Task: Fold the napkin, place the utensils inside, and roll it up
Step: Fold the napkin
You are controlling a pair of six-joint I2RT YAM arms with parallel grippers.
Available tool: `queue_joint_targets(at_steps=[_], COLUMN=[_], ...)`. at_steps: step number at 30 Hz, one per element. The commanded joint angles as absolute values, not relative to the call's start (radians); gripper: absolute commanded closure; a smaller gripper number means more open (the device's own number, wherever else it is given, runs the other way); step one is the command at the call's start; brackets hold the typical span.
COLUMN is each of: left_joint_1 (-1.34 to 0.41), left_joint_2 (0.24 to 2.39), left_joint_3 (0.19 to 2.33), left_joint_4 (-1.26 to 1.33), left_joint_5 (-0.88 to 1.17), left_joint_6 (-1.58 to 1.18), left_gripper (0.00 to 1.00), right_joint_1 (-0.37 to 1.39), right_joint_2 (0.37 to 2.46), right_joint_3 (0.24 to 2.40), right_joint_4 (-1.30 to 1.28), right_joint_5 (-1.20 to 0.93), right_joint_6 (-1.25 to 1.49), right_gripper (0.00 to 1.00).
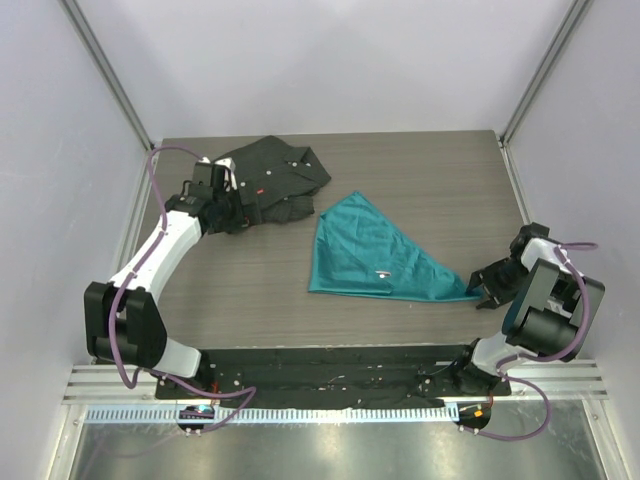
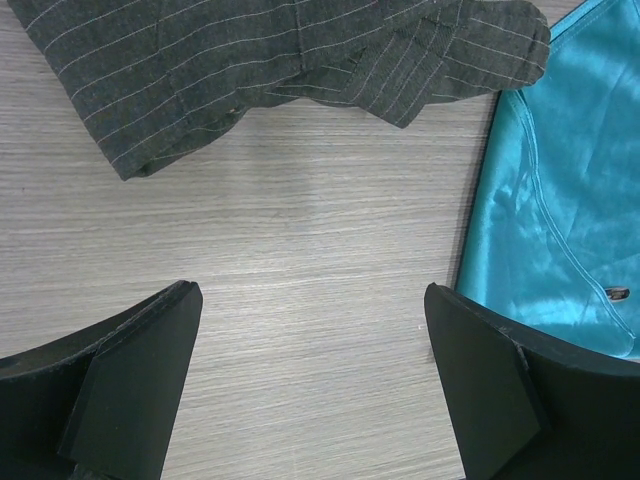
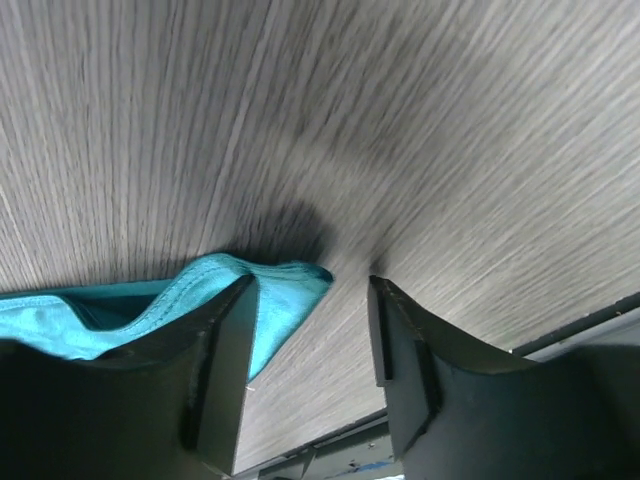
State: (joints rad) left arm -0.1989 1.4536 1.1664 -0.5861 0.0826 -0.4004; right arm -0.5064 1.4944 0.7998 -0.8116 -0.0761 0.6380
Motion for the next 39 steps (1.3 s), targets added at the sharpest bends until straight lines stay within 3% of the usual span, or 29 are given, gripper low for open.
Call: queue_joint_targets(at_steps=[1,5,10,17,31,39], left_joint_1=[-0.201,-0.201,-0.201,-0.201,-0.199,-0.199], left_joint_2=[1.448,1.44,1.439,1.439,1.433,1.427], left_joint_3=[1.197,1.198,1.2,1.201,1.193,1.183], left_joint_4=[-0.586,-0.591,-0.592,-0.594,-0.577,-0.563], left_joint_5=[0.101,0.092,0.094,0.095,0.15,0.17], left_joint_6=[-0.391,-0.39,-0.388,-0.39,-0.397,-0.41], left_gripper=[0.0,0.0,0.0,0.0,0.0,0.0], right_joint_1=[-0.512,-0.515,-0.52,-0.52,-0.519,-0.418], right_joint_2=[1.499,1.494,1.493,1.476,1.358,1.211], right_joint_3=[0.799,0.784,0.762,0.747,0.695,0.716], right_joint_4=[-0.776,-0.772,-0.762,-0.761,-0.664,-0.571], right_joint_5=[-0.058,-0.051,-0.054,-0.054,-0.121,-0.166], right_joint_6=[0.652,0.653,0.66,0.66,0.614,0.571], right_gripper=[0.47,0.53,0.69,0.83,0.99,0.99])
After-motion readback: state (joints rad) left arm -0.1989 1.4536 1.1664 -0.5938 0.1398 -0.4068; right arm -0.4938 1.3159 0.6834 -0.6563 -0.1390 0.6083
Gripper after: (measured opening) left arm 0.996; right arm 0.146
